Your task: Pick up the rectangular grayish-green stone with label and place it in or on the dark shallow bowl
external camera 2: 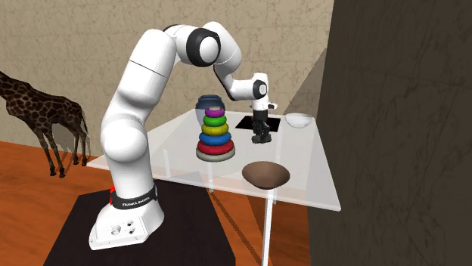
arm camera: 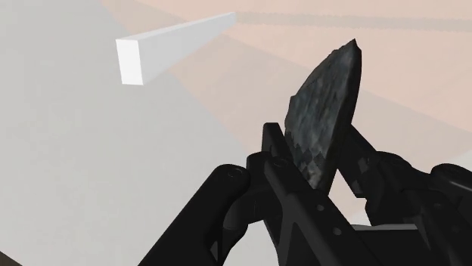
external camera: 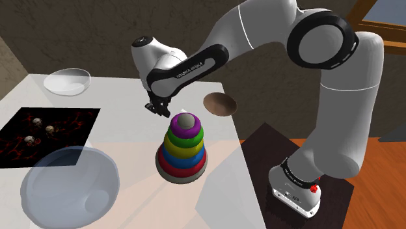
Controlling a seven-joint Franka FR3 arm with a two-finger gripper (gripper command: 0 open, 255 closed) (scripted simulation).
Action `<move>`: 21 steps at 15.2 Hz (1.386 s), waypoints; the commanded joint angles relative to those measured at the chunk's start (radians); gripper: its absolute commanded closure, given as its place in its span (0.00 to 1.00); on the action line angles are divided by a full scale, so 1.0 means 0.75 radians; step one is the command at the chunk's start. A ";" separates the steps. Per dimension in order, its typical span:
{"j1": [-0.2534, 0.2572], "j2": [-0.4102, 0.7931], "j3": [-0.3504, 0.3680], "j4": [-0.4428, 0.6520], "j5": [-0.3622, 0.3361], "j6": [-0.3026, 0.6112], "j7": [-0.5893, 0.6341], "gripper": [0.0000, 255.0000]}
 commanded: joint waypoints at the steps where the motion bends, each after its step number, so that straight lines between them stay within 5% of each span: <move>1: 0.000 -0.018 0.006 0.013 0.010 -0.031 -0.007 1.00; 14: -0.014 -0.130 0.032 0.085 0.065 -0.205 -0.058 1.00; 21: -0.164 -0.405 0.005 -0.314 0.131 -0.043 -0.214 1.00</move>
